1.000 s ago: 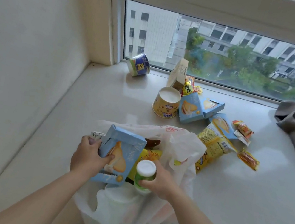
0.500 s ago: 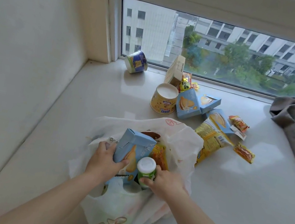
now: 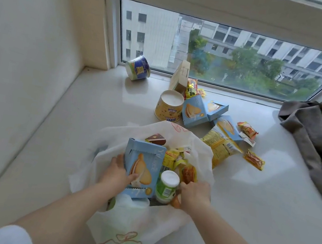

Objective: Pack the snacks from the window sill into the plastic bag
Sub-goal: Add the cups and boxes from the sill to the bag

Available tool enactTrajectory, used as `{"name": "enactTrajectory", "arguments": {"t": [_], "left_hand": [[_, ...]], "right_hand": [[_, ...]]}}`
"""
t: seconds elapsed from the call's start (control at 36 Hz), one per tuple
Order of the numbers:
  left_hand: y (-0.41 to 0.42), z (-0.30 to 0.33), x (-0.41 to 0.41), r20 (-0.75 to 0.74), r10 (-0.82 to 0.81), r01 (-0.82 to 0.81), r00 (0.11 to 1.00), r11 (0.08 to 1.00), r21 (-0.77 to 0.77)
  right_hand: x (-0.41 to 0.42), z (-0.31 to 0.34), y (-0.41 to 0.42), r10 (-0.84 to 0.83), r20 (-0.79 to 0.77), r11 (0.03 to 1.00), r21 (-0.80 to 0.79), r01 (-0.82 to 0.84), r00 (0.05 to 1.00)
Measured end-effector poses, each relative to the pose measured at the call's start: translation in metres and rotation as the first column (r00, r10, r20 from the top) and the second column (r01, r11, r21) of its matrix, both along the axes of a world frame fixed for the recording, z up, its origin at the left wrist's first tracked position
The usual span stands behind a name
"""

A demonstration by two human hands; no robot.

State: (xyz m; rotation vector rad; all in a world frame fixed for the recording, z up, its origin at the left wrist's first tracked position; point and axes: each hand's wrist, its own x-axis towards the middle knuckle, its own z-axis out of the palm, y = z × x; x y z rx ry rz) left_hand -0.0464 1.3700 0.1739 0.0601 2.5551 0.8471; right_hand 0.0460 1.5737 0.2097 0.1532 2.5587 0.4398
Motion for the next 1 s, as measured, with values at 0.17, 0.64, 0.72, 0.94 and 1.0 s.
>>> {"name": "enactTrajectory", "arguments": {"t": [0.17,0.64,0.72,0.94,1.0], "left_hand": [[0.0,0.0,0.012,-0.189,-0.112,0.136,0.976,0.983,0.121],[0.042,0.019,-0.018,-0.19,-0.28,0.269,0.941,0.96,-0.081],[0.043,0.019,-0.026,-0.128,-0.316,0.304,0.94,0.947,-0.106],[0.055,0.034,-0.036,-0.006,-0.512,0.502,0.859,0.844,-0.191],[0.058,0.033,-0.032,0.058,-0.571,0.568,0.819,0.791,-0.225]], "right_hand": [[0.006,0.006,0.01,0.15,0.043,0.989,-0.02,-0.149,0.988],[0.057,0.01,0.06,0.453,-0.268,0.837,-0.2,-0.509,0.85],[0.067,0.01,0.069,0.473,-0.297,0.825,-0.181,-0.535,0.83],[0.068,0.002,0.056,0.475,-0.37,0.832,-0.106,-0.544,0.798],[0.07,-0.003,0.055,0.449,-0.397,0.844,-0.107,-0.526,0.801]]}}
